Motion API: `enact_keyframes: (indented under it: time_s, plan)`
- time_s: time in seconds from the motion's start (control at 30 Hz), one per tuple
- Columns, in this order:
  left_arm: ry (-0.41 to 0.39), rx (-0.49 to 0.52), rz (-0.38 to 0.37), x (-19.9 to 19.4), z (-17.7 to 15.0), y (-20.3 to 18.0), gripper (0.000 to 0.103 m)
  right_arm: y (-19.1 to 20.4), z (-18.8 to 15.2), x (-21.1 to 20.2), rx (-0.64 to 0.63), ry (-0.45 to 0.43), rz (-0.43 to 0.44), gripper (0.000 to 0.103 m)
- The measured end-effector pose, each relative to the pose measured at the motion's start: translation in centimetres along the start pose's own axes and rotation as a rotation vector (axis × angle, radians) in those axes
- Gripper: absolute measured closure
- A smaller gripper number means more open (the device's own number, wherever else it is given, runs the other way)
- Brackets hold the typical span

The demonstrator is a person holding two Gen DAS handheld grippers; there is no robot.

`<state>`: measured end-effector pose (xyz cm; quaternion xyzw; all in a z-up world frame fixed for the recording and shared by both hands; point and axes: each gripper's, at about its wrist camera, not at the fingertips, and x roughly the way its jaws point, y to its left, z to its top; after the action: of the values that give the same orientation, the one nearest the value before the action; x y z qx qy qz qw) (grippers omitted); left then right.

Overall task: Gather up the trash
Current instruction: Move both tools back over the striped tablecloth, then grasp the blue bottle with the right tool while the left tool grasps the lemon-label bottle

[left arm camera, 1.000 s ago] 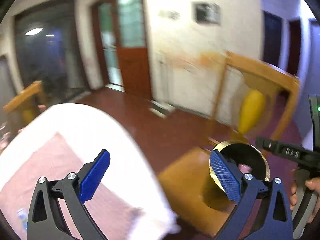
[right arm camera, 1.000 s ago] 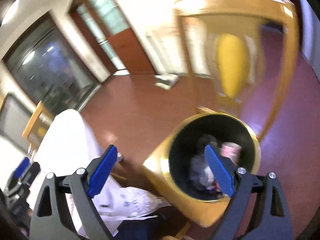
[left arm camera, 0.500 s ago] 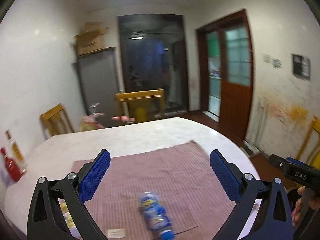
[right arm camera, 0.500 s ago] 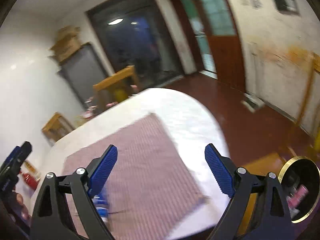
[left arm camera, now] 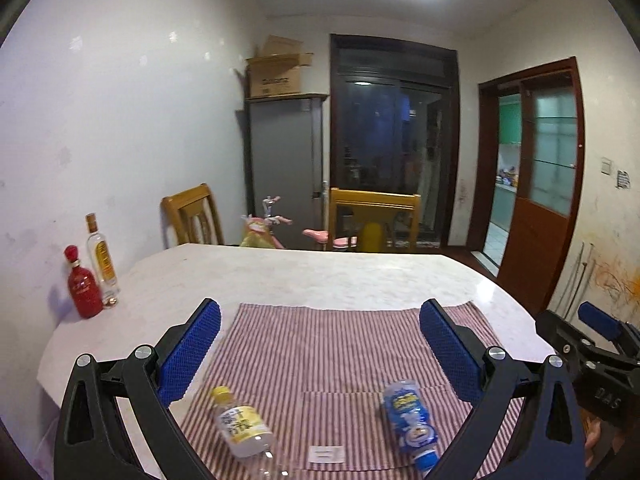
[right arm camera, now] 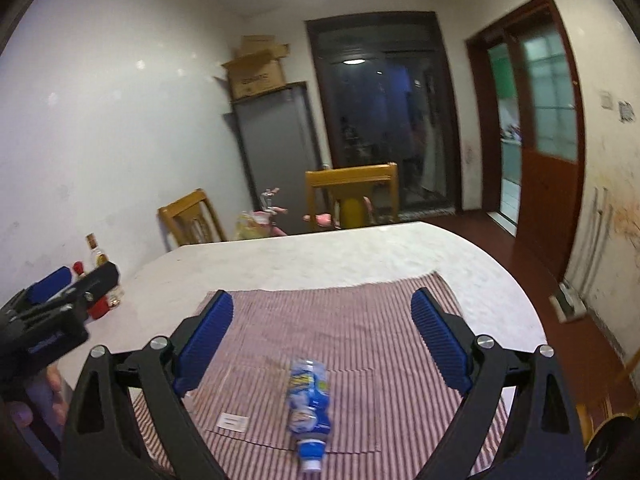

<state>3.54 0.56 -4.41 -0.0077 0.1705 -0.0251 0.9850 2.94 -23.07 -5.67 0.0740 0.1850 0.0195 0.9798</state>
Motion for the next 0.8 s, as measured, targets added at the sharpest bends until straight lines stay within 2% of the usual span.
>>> enact_keyframes:
  time_s: [0.37,0.6,0.73,0.8]
  plan:
    - [-0.008,-0.044,0.037,-0.5,-0.2,1.5,0.006,3.2,0.5,0.6,-0.033,0.01,0.052,0.012]
    - [-0.009,-0.04,0.049,-0.6,-0.1,1.8,0.006,3.4,0.4,1.1,-0.032,0.017,0.065,0.012]
    - [-0.002,-0.036,0.05,-0.6,-0.1,1.8,0.006,3.7,0.0,2.5,-0.036,0.072,0.092,0.009]
    - [0.0,-0.033,0.054,-0.5,-0.1,1.8,0.006,4.0,-0.7,4.6,-0.037,0.164,0.13,0.009]
